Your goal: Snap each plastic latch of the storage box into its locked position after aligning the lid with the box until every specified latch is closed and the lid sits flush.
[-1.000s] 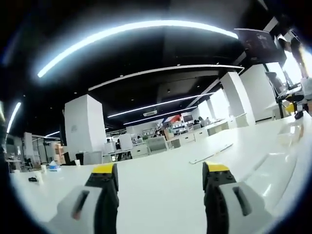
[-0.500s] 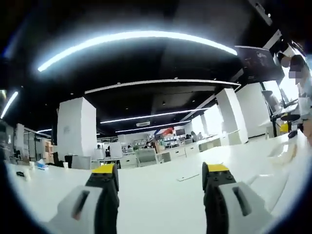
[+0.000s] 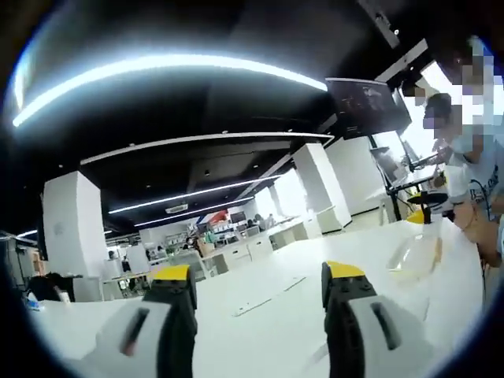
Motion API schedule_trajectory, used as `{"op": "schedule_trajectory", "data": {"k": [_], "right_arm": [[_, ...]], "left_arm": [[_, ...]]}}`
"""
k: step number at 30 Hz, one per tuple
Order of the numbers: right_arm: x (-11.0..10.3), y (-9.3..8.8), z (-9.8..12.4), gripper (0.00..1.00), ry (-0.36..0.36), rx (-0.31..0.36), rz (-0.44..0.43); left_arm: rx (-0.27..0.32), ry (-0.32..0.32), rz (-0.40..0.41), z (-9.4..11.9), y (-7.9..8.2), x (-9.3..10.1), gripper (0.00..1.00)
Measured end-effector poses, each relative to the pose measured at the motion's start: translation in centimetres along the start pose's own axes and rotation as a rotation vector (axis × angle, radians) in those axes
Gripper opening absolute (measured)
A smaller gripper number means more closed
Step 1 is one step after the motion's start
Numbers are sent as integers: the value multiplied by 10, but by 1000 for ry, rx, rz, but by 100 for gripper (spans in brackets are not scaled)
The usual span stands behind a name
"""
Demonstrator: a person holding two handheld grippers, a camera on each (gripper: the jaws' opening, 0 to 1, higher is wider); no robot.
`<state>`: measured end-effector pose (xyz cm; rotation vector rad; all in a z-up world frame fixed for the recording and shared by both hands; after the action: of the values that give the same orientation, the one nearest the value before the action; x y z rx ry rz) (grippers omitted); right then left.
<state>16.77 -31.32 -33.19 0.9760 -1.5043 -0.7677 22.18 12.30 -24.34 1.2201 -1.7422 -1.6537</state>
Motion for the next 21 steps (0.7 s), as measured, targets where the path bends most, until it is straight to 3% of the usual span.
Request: {"op": "schedule_trajectory", "data": {"k": [3, 6, 12, 17, 21], "right_arm": [[-1, -2, -1, 45, 4, -6, -6], [-3, -4, -4, 45, -6, -26, 21], [-3, -7, -7, 44, 2, -45, 22], [-3, -9, -9, 43, -7, -47, 29], [-5, -11, -11, 43, -2, -57, 37]], "left_arm": [[0, -81, 20, -16, 3, 16, 65], [-43, -167, 28, -28, 0, 34, 65], [-75, -244, -7, -46, 1, 56, 66], [-128, -391, 39, -58, 2, 77, 65], [-144, -431, 28, -69, 1, 90, 65]]}}
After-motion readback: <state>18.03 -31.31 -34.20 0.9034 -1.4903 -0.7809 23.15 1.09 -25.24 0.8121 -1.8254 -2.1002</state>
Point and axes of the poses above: the point that each gripper's makers call its tool centre point, and the gripper's own axes: z roughly backward along the fingers, x roughly to its right, y roughly out of its top, the point moved 8 cm from there along z, roughly backward along the fingers, and after that the axes turned 4 degrees about z, right-handed, at the moved point
